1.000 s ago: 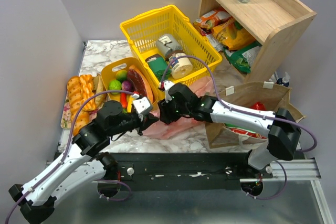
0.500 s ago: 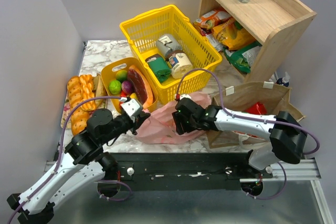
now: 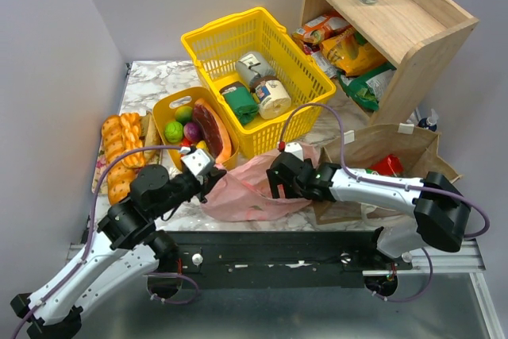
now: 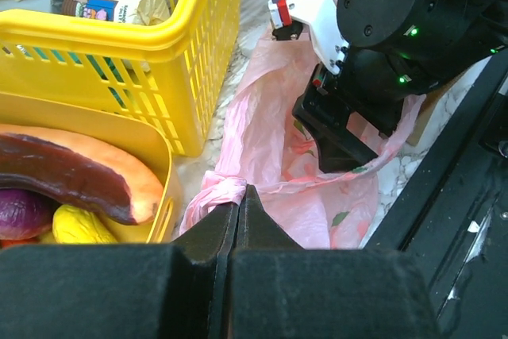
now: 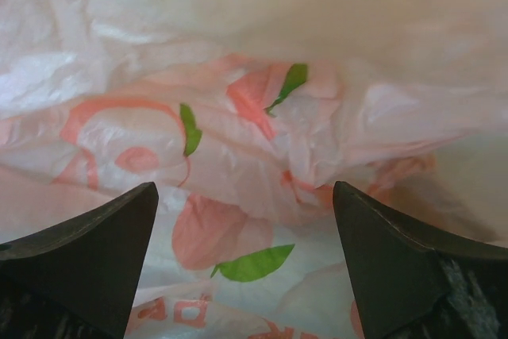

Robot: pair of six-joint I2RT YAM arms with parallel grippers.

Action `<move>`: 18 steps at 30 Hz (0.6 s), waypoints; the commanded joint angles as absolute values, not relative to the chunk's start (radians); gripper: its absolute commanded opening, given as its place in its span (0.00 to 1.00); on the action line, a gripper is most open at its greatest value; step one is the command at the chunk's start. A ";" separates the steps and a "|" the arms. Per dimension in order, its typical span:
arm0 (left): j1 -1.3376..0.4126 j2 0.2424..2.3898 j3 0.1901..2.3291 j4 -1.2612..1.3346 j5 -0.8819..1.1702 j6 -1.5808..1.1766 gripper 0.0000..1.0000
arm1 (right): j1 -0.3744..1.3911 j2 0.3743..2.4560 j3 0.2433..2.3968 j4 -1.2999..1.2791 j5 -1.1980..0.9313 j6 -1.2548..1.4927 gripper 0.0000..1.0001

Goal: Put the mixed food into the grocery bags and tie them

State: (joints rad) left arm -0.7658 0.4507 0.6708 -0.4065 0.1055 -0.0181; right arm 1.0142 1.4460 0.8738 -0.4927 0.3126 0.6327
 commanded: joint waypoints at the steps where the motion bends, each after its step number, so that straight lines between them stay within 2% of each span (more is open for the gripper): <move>1: -0.759 0.488 0.680 -0.374 0.184 -0.006 0.00 | 0.957 1.450 0.881 -0.500 0.419 0.655 1.00; 5: -0.761 0.583 0.728 -0.400 0.238 -0.020 0.01 | 0.910 1.437 0.893 -0.465 0.422 0.632 1.00; 9: -0.761 0.588 0.784 -0.400 0.219 -0.046 0.80 | 0.896 1.445 0.911 -0.448 0.425 0.615 1.00; 11: -0.759 0.566 0.826 -0.394 0.184 -0.045 0.93 | 0.894 1.448 0.907 -0.442 0.425 0.614 1.00; 12: -0.761 0.565 0.845 -0.399 0.175 -0.041 0.99 | 0.896 1.447 0.904 -0.433 0.419 0.615 1.00; 17: -0.759 0.584 0.968 -0.472 0.098 -0.017 0.99 | 0.893 1.431 0.884 -0.407 0.408 0.617 1.00; 18: -0.758 0.587 0.982 -0.480 0.010 -0.024 0.99 | 0.893 1.427 0.877 -0.397 0.408 0.617 1.00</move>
